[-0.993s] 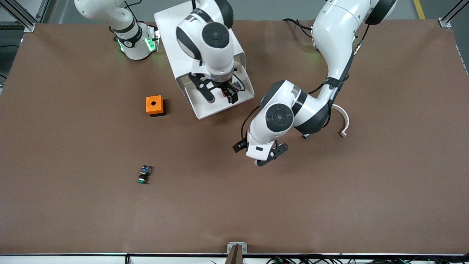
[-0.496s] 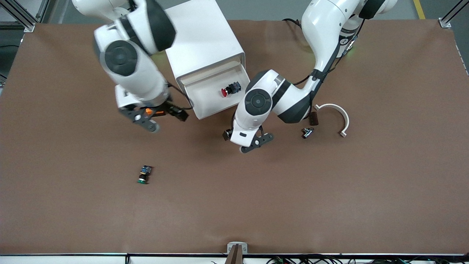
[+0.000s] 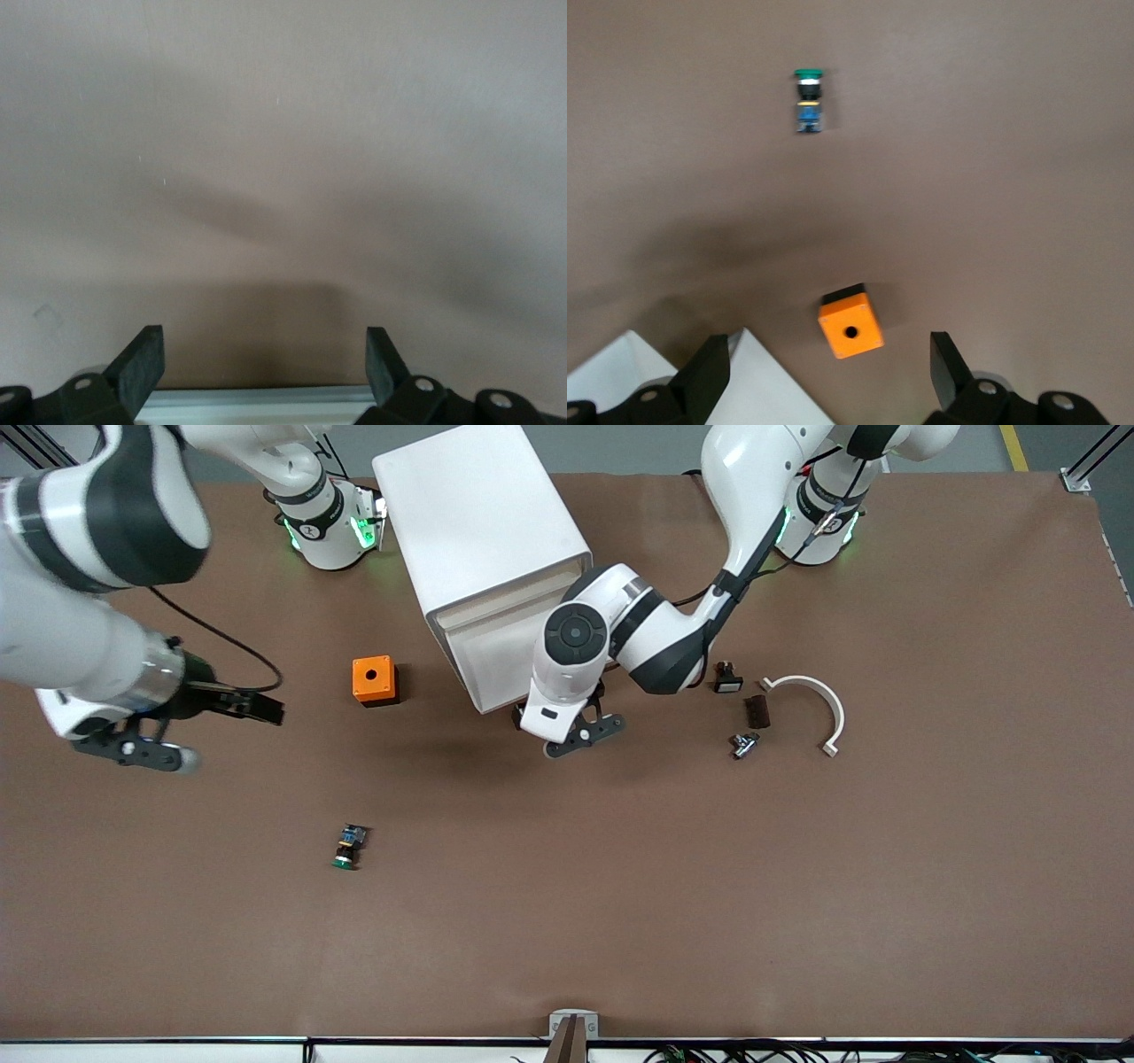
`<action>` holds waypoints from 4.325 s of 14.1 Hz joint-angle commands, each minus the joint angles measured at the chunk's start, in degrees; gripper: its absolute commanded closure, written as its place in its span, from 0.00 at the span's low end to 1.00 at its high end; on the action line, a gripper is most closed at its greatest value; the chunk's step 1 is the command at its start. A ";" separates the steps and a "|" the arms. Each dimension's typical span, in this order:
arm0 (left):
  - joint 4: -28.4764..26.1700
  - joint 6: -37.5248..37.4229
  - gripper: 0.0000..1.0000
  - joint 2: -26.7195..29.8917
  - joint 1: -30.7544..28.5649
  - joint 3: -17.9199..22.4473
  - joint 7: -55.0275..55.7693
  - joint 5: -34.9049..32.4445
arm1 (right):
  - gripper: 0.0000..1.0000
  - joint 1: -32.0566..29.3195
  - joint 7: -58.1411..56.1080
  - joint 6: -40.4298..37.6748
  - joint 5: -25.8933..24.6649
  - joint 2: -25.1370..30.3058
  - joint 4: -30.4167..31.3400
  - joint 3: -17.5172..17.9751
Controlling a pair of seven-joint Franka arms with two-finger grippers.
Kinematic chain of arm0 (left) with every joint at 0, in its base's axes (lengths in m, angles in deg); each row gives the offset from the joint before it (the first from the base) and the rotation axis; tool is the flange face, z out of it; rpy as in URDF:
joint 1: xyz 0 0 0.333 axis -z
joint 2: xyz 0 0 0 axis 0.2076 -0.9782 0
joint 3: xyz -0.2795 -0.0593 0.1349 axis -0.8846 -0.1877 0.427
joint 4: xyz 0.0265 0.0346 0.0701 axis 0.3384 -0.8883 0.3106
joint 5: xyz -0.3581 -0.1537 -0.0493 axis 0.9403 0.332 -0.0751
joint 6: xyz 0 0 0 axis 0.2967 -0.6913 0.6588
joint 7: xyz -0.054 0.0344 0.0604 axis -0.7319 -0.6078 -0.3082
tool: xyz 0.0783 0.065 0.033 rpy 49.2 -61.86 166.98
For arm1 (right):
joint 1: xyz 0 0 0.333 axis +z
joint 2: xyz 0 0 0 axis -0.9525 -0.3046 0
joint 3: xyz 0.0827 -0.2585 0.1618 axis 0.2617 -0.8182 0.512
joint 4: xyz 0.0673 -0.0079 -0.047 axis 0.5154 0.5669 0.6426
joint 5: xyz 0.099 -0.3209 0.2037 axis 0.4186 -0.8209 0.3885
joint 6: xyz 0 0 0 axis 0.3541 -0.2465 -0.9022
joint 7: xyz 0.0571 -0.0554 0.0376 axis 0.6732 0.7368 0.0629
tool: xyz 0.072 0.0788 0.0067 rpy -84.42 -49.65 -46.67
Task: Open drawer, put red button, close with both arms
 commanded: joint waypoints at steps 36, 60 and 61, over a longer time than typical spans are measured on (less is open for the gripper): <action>-3.71 1.15 0.00 4.15 -1.88 -0.97 15.17 17.44 | 0.00 -9.82 -15.09 -9.71 -5.40 10.57 -1.71 1.83; -3.70 -30.66 0.01 29.72 -40.98 -1.06 -50.56 -3.91 | 0.00 -9.38 -20.44 -0.13 -2.15 18.13 6.29 1.31; -4.49 -30.66 0.01 30.25 -42.22 -1.15 -53.53 -4.00 | 0.00 -9.38 -20.53 -0.13 -2.41 18.13 6.21 1.22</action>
